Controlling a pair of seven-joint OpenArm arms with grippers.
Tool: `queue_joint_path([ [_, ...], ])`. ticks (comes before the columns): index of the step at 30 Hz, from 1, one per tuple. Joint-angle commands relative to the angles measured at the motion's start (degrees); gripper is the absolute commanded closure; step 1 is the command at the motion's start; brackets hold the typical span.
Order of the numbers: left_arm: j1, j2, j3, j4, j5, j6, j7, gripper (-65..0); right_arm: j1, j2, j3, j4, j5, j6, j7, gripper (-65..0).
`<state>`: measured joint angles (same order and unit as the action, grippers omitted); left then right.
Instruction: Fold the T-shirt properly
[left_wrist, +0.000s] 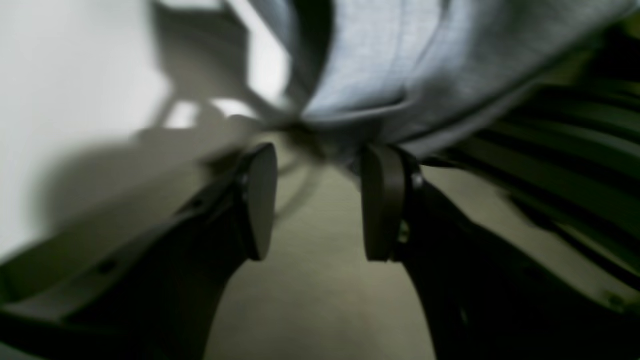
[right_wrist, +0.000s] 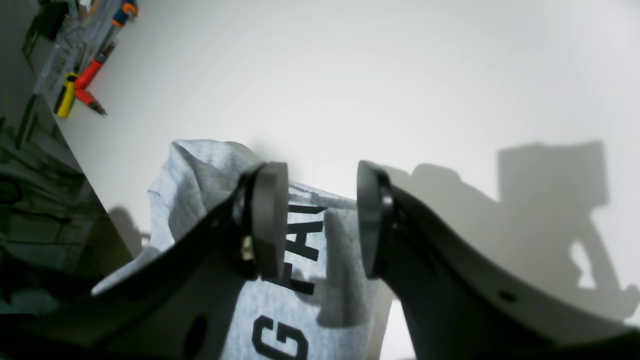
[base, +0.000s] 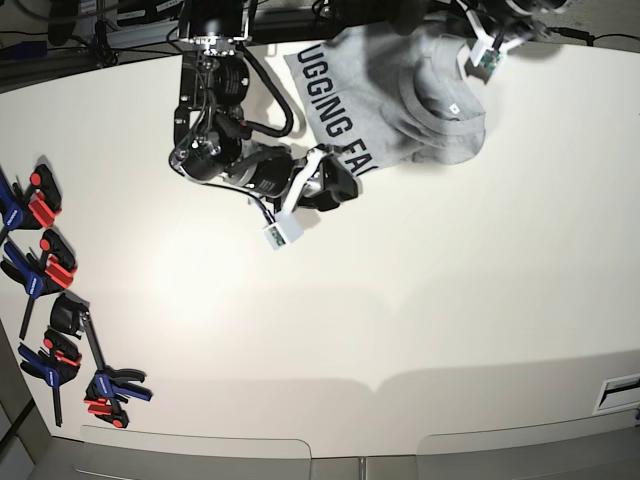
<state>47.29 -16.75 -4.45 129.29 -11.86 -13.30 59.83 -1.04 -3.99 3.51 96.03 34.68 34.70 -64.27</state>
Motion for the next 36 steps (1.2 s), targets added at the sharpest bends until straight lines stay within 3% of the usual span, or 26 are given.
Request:
queue_joint_path([
  [1, 0.6, -0.9, -0.1, 2.2, 2.3, 1.7, -1.4, -25.2, 1.2, -0.1, 0.0, 0.9, 1.5, 0.2, 1.4, -21.2],
  [6, 0.5, -2.5, -0.1, 4.8, 11.4, 6.7, -5.9, -25.2, 2.4, 0.2, -0.3, 0.9, 4.2, 3.4, 0.9, -19.9],
  [7, 0.4, -2.5, -0.1, 4.8, 12.5, 7.0, -6.6, -25.2, 2.8, 0.5, -0.7, 0.9, 6.7, 5.3, -0.2, -15.3],
  [9, 0.3, -2.5, -0.1, 4.8, 13.3, 7.4, -7.6, -25.2, 3.8, 1.4, -2.4, 0.9, 12.9, 5.3, -4.4, 0.0],
  [12, 0.3, -2.5, -0.1, 4.8, 13.3, 7.4, -8.5, -25.2, 5.2, 3.4, -7.9, 0.9, 20.7, 5.3, -11.0, 0.0],
  [14, 0.3, -2.5, -0.1, 4.8, 13.3, 7.4, -8.9, -25.2, 6.2, 5.2, -13.4, 0.9, 22.6, 5.3, -14.9, 0.0],
  [17, 0.3, -2.5, -0.1, 4.8, 13.3, 8.1, -9.7, -25.2, 7.1, 8.0, -23.1, 0.9, 22.8, 5.3, -15.7, 0.0],
  [21, 0.3, -2.5, -0.1, 4.8, 13.3, 9.1, -10.4, -25.2, 7.2, 9.6, -34.9, 0.9, 19.2, 5.3, -15.7, 0.0],
  [25, 0.3, -2.5, -0.1, 4.8, 13.3, 9.1, -10.2, -25.2, 7.2, 9.7, -41.9, 0.2, 11.8, 5.3, -14.8, 0.0],
  [30, 0.3, -2.5, -0.1, 4.8, 13.3, 9.1, -10.3, -25.2, 7.2, 9.7, -44.1, -5.7, -1.0, 5.3, -6.8, 0.0],
  [36, 0.3, -2.5, -0.1, 4.8, 13.3, 9.1, -10.4, -25.2, 7.9, 9.7, -44.0, -18.4, -7.5, 5.3, -3.4, 0.0],
])
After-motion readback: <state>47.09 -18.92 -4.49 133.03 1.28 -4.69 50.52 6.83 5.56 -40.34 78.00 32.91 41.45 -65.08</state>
